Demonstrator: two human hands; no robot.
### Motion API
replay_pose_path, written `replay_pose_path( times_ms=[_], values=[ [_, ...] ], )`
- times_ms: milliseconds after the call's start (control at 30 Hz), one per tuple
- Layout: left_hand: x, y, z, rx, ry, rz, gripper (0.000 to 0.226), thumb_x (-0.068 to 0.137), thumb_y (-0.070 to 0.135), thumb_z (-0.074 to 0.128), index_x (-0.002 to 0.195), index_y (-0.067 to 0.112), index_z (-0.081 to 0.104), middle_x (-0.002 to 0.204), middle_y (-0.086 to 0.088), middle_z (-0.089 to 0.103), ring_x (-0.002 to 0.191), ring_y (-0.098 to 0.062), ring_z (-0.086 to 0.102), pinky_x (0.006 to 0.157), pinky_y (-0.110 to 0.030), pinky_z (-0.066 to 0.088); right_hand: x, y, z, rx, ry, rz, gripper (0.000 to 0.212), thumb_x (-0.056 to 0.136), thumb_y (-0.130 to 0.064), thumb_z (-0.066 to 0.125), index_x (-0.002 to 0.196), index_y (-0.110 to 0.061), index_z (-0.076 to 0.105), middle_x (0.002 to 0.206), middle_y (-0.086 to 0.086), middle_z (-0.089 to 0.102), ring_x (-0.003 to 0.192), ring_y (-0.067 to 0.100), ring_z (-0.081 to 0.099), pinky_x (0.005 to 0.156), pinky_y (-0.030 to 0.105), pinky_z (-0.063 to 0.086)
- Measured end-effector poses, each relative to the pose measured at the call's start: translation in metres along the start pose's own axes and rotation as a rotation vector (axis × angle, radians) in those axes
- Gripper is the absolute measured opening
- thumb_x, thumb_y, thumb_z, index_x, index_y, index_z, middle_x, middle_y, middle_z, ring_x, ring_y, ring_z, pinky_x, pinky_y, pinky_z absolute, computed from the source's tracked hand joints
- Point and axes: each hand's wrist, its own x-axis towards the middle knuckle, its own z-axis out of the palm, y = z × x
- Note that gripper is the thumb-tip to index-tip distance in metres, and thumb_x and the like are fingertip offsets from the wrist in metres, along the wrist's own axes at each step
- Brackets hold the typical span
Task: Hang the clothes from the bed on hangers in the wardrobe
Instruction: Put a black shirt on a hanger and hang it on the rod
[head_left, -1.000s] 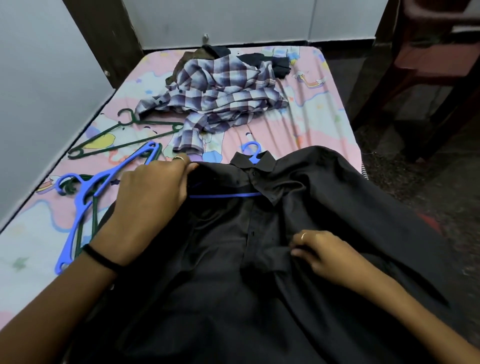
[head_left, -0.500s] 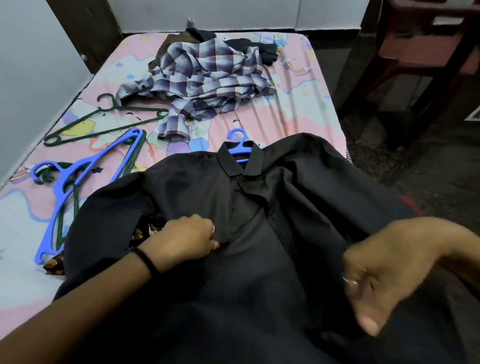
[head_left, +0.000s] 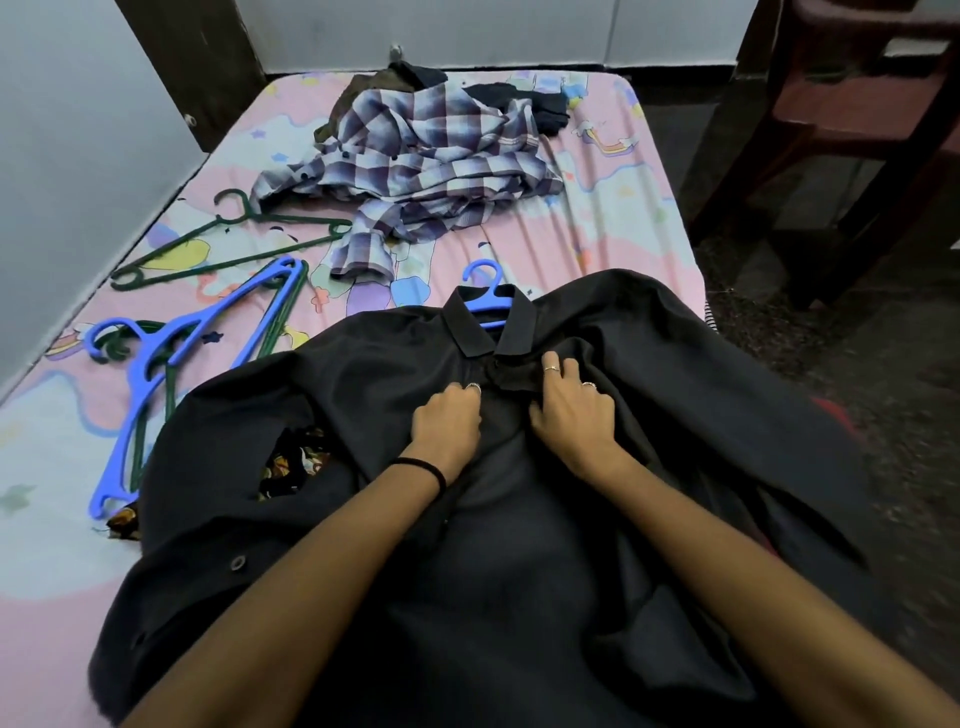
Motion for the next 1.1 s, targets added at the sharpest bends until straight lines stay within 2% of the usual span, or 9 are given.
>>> replay_pose_path(
  times_ms=[133, 233, 300, 433, 567, 667, 767, 900, 1100],
  values=[
    [-0.003, -0.007, 0.017, -0.023, 0.065, 0.059, 0.029, 0.099, 0.022, 0.048, 0.125, 0.01, 0.05, 0.121, -0.008, 0.05, 0.108, -0.029, 0.055, 0.073, -0.038, 0.046, 0.005, 0.013, 0.0, 0.034, 0.111, -0.202, 0.027, 0.087, -0.013, 0.055, 0.113, -0.008, 0.058, 0.11, 0.014, 0.05, 0.083, 0.038, 0.056, 0.055, 0.038, 0.041],
    [-0.006, -0.007, 0.024, -0.042, 0.113, 0.077, 0.023, 0.098, 0.015, 0.048, 0.119, 0.008, 0.053, 0.117, -0.007, 0.047, 0.103, -0.026, 0.055, 0.068, -0.036, 0.046, 0.009, 0.014, 0.0, 0.101, 0.188, -0.335, 0.011, 0.076, -0.006, 0.063, 0.086, -0.002, 0.063, 0.098, 0.015, 0.051, 0.079, 0.035, 0.05, 0.068, 0.045, 0.049],
    [-0.008, -0.007, 0.025, -0.054, 0.128, 0.075, 0.021, 0.096, 0.01, 0.051, 0.116, 0.007, 0.054, 0.117, -0.006, 0.046, 0.103, -0.025, 0.053, 0.068, -0.036, 0.046, 0.011, 0.012, -0.002, 0.128, 0.172, -0.347, 0.01, 0.079, -0.006, 0.06, 0.087, 0.0, 0.064, 0.099, 0.014, 0.052, 0.084, 0.034, 0.051, 0.076, 0.045, 0.048],
    [-0.011, -0.012, 0.028, -0.101, 0.127, 0.053, 0.02, 0.094, 0.006, 0.05, 0.114, 0.007, 0.055, 0.116, -0.006, 0.046, 0.102, -0.025, 0.053, 0.069, -0.035, 0.046, 0.011, 0.008, -0.004, 0.297, 0.091, -0.242, 0.02, 0.086, -0.012, 0.054, 0.103, -0.008, 0.065, 0.104, 0.008, 0.063, 0.097, 0.031, 0.059, 0.079, 0.039, 0.051],
    [-0.007, -0.014, 0.024, -0.269, 0.158, -0.011, 0.011, 0.096, 0.011, 0.048, 0.1, 0.01, 0.059, 0.107, -0.004, 0.048, 0.094, -0.026, 0.057, 0.065, -0.034, 0.042, 0.012, 0.005, -0.004, 0.573, -0.006, -0.024, 0.014, 0.085, -0.015, 0.061, 0.095, -0.011, 0.069, 0.086, 0.004, 0.071, 0.085, 0.022, 0.065, 0.075, 0.027, 0.048],
    [-0.007, -0.008, 0.018, -0.394, 0.347, 0.016, 0.007, 0.092, 0.011, 0.056, 0.091, 0.009, 0.063, 0.103, -0.003, 0.047, 0.094, -0.022, 0.052, 0.074, -0.036, 0.049, 0.014, 0.004, -0.007, 0.941, -0.19, 0.159, 0.004, 0.084, -0.016, 0.067, 0.088, -0.015, 0.068, 0.074, -0.001, 0.066, 0.069, 0.011, 0.06, 0.068, 0.026, 0.046],
    [-0.01, 0.002, 0.011, -0.447, 0.538, 0.044, 0.004, 0.089, 0.008, 0.062, 0.088, 0.009, 0.065, 0.102, -0.001, 0.047, 0.092, -0.015, 0.046, 0.077, -0.022, 0.043, 0.012, 0.003, -0.015, 1.278, -0.289, 0.241, 0.012, 0.087, -0.009, 0.065, 0.078, -0.016, 0.061, 0.063, -0.004, 0.051, 0.057, 0.005, 0.048, 0.056, 0.02, 0.043],
    [-0.01, 0.012, 0.003, -0.81, 0.404, -0.081, 0.012, 0.087, 0.007, 0.065, 0.08, 0.016, 0.067, 0.085, 0.004, 0.061, 0.073, -0.005, 0.059, 0.07, -0.009, 0.044, 0.007, 0.002, -0.023, 1.341, -0.324, 0.226, 0.014, 0.088, -0.01, 0.064, 0.076, -0.017, 0.06, 0.061, -0.006, 0.047, 0.057, 0.004, 0.046, 0.057, 0.019, 0.043],
    [-0.015, 0.014, 0.001, -1.243, 0.227, -0.279, 0.018, 0.088, 0.006, 0.065, 0.078, 0.021, 0.068, 0.078, 0.004, 0.07, 0.075, -0.008, 0.064, 0.07, -0.021, 0.051, 0.005, 0.0, -0.024, 1.312, -0.354, 0.21, 0.014, 0.088, -0.01, 0.066, 0.076, -0.017, 0.062, 0.065, -0.005, 0.053, 0.06, 0.006, 0.049, 0.059, 0.019, 0.043]
  ],
)
